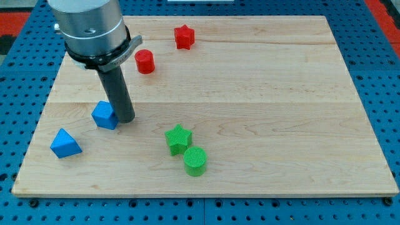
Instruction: Drag the red blocks towards the bottom right corner of the board
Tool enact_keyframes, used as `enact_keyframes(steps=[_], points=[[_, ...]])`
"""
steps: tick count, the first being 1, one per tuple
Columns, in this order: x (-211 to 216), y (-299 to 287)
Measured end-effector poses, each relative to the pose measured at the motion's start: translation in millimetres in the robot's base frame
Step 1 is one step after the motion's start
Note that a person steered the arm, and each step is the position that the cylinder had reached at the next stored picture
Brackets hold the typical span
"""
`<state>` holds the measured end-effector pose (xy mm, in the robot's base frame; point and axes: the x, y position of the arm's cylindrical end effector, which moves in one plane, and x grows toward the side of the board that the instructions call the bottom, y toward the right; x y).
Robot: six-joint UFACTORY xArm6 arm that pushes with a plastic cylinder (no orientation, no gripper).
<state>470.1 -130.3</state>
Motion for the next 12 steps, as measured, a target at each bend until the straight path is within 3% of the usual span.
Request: enact_keyframes(steps=[1, 2, 4, 6, 7, 9, 12], points=[[-18.8, -12.8], [26.8, -55.5], [-114.9, -24.6], [-146.1, 71.7], [-179.3, 30.9], [-247.6, 89.9], [-212.6, 151.2]])
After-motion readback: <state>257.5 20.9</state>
